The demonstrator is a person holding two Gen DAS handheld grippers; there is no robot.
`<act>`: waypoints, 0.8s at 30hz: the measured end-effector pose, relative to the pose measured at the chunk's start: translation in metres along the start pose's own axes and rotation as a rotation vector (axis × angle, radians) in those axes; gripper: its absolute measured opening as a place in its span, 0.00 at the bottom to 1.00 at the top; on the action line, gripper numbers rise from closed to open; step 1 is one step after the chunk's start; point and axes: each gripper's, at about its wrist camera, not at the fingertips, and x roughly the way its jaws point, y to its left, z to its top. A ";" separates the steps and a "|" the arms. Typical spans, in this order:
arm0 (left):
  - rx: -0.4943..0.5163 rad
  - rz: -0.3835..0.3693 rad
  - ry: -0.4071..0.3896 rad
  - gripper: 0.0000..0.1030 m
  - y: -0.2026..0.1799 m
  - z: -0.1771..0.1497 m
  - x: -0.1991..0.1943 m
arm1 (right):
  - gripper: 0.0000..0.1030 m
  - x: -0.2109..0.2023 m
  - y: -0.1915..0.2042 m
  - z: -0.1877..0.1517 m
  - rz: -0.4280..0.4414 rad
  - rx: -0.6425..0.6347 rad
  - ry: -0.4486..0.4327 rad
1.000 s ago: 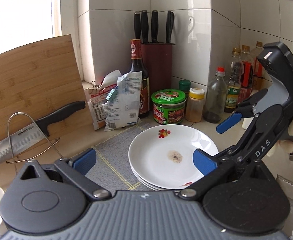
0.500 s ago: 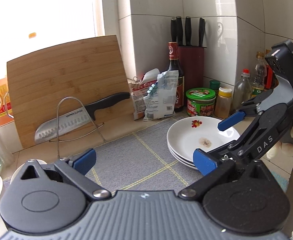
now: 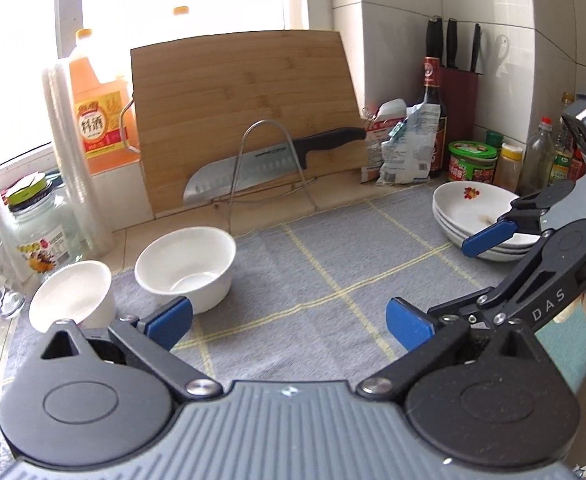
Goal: Organize plates and bowls
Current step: 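Move the left tool to a white bowl on the towel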
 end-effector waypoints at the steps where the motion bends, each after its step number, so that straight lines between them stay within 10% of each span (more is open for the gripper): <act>1: -0.004 0.006 0.009 1.00 0.006 -0.003 -0.002 | 1.00 0.004 0.009 0.001 0.001 -0.005 0.003; 24: -0.091 0.047 0.134 0.99 0.145 -0.040 0.002 | 1.00 0.079 0.171 0.042 0.117 -0.256 -0.011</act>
